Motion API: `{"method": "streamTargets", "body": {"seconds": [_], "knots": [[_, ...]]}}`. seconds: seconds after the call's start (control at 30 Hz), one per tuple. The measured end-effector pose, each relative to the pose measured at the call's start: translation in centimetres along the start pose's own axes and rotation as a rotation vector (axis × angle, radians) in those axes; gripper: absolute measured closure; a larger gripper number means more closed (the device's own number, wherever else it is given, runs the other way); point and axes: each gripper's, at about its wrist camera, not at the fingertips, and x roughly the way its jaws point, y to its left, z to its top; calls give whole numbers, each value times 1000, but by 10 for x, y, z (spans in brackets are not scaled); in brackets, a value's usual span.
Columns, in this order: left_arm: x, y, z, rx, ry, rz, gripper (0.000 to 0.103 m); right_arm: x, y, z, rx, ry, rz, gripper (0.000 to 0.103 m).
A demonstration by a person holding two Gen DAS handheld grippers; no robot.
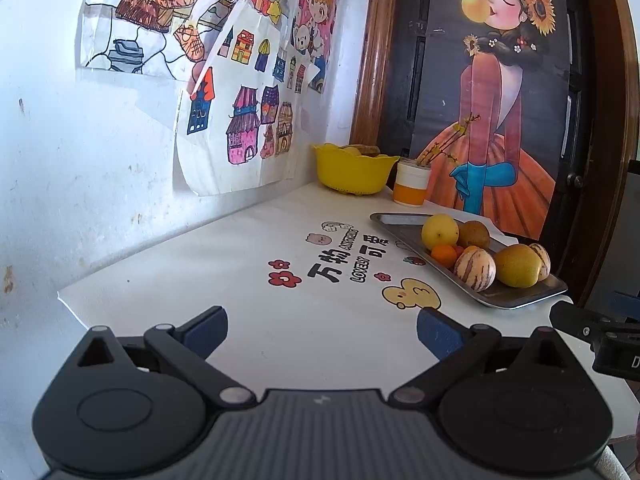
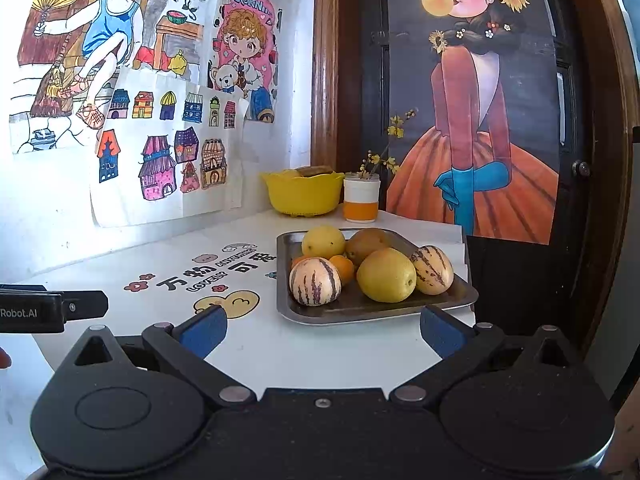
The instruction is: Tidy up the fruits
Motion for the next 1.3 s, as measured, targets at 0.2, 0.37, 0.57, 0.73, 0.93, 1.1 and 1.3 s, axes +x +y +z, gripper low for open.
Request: {"method": "streamTargets", "body": {"seconds": [0.2,0.37,0.57,0.73,0.93,1.1,1.3], "knots": [[0,1,0,-9,4,5,1,0,1,0,0,0,-1,1],[0,2,0,-14,4,9,1,0,1,0,0,1,-1,1],[0,2,0,-15,5,9,1,0,2,0,0,2,-1,1],[0,2,0,-14,5,10,1,0,2,-1,-1,3,0,1],[0,2,-1,-15,4,10,1,0,2,0,-1,3,1,1],[0,2,-1,-15,4,10,1,-1,2,0,-1,3,0,1],[-1,3,-1,-16,4,10,1,-1,3,-1,-3,3,2,1]]}}
